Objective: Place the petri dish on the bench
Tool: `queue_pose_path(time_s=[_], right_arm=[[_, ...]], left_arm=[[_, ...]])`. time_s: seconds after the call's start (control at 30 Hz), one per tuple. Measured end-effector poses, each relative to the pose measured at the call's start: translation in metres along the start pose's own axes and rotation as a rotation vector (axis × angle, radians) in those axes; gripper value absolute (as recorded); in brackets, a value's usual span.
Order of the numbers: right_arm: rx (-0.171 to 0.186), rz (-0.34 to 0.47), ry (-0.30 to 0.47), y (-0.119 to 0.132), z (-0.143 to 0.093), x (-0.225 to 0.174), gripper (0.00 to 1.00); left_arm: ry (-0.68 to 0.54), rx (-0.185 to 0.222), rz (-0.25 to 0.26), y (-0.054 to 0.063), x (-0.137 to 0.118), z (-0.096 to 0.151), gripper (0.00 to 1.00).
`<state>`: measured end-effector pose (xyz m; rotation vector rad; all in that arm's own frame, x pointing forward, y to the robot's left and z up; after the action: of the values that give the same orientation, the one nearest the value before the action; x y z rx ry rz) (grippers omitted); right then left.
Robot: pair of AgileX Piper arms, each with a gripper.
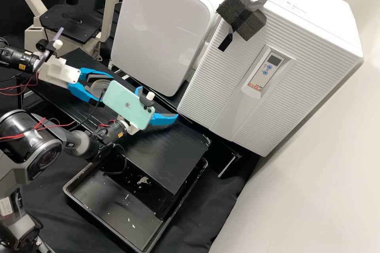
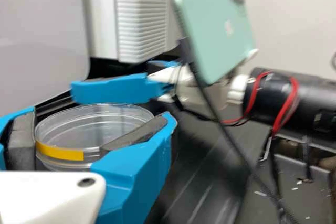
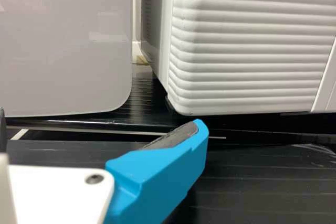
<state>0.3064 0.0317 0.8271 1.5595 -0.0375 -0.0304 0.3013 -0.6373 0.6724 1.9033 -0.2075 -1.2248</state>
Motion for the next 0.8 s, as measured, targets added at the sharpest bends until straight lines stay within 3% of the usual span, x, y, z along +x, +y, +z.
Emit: queue_pose_path(time_s=[0.2,0.4,0.63,0.67,0.8], right_arm=[[0.000,0.000,0.000,0.000,0.000,0.000,1.00],[0.000,0.000,0.000,0.000,0.000,0.000,1.00],[0.000,0.000,0.000,0.000,0.000,0.000,1.00],[0.000,0.000,0.000,0.000,0.000,0.000,1.00],[0.000,0.000,0.000,0.000,0.000,0.000,1.00]], left_arm=[[-0.019,-0.002,-0.015,-0.006,0.011,0.003,0.00],[0.014,-0.023,-0.061,-0.020,0.017,-0.005,0.00],[0.017,-0.016,-0.056,-0.021,0.022,-0.009,0.00],[0.015,-0.015,-0.054,-0.021,0.023,-0.009,1.00],[0.019,-0.001,-0.044,-0.024,0.025,-0.012,1.00]])
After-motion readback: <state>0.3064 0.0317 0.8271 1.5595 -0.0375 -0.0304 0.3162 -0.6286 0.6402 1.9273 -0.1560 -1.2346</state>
